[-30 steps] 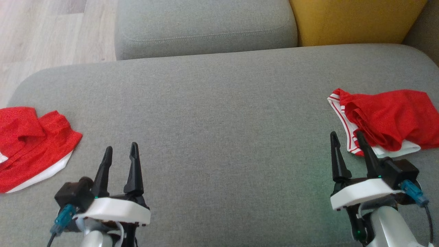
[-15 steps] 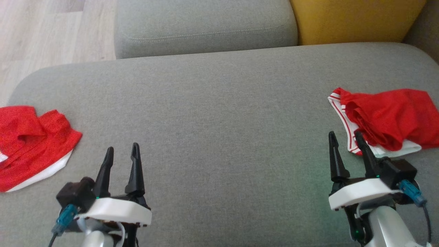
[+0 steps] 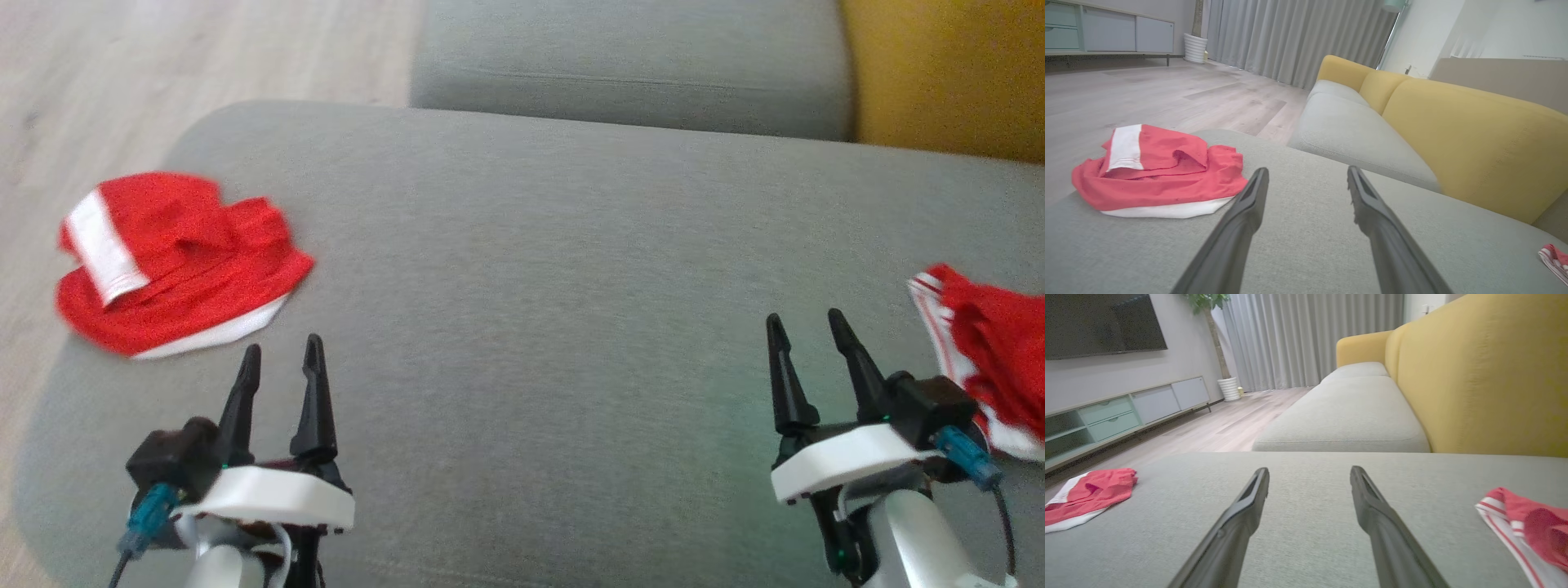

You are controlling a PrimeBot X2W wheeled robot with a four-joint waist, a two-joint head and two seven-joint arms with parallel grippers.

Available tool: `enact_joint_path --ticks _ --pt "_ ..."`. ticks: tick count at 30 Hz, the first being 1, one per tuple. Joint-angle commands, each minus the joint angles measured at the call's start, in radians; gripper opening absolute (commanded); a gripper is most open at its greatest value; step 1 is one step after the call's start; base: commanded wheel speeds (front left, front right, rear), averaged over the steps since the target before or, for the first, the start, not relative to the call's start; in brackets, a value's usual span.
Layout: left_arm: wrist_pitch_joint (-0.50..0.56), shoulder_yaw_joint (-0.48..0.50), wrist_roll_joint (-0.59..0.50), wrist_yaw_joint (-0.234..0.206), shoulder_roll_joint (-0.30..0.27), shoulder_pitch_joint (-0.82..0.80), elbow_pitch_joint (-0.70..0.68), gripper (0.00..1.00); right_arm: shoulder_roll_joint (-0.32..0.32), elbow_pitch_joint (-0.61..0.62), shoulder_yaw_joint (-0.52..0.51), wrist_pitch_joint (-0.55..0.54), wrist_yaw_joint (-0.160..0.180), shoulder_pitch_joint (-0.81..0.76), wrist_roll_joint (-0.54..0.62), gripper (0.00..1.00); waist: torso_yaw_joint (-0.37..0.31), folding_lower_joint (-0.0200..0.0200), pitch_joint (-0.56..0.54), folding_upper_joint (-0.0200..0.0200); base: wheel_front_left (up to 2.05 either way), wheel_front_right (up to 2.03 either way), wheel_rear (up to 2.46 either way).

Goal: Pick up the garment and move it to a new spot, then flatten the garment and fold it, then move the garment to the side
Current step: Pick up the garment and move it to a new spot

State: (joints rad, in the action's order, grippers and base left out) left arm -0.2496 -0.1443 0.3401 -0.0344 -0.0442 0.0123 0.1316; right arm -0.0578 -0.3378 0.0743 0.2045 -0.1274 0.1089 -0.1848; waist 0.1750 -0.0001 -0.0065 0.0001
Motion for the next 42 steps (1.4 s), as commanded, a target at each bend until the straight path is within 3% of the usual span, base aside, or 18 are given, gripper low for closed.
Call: enact_joint_path --ticks 1,10,20,25,31,36,42 --pt "-0.012 0.042 -0.013 0.000 -0.006 -0.053 -0.039 1.00 0.004 0.037 0.027 -0.001 -0.003 0.025 0.001 1.00 0.084 0.0001 0.007 -0.0001 0.00 0.00 0.00" --pt "-0.012 0.078 -0.024 -0.003 -0.006 -0.039 -0.047 1.00 0.006 0.034 0.077 -0.005 -0.003 0.036 -0.009 1.00 0.241 0.0001 0.012 -0.0001 0.00 0.00 0.00" --pt "-0.012 0.094 -0.020 -0.009 -0.006 -0.027 -0.060 1.00 0.007 0.024 0.106 -0.008 -0.003 0.039 -0.018 1.00 0.320 0.0001 0.023 -0.0001 0.00 0.00 0.00" --pt "-0.012 0.112 -0.056 0.004 -0.006 -0.040 -0.056 1.00 0.007 0.031 0.113 -0.017 -0.003 0.047 -0.012 1.00 0.313 0.0001 0.044 -0.0001 0.00 0.00 0.00" --pt "-0.012 0.201 -0.096 -0.004 -0.019 -0.125 0.016 1.00 -0.029 0.078 0.092 -0.046 -0.003 0.067 0.002 1.00 0.259 0.0001 0.113 -0.0001 0.00 0.00 0.00" --pt "0.004 0.209 -0.100 0.014 -0.066 -0.231 0.104 1.00 -0.073 0.149 0.058 -0.073 -0.003 0.083 0.010 1.00 0.224 0.0001 0.179 -0.0001 0.00 0.00 0.00" --pt "0.141 0.205 -0.091 0.048 -0.152 -0.438 0.261 1.00 -0.139 0.273 -0.010 -0.136 -0.003 0.114 0.014 1.00 0.169 0.0001 0.285 -0.0001 0.00 0.00 0.00"
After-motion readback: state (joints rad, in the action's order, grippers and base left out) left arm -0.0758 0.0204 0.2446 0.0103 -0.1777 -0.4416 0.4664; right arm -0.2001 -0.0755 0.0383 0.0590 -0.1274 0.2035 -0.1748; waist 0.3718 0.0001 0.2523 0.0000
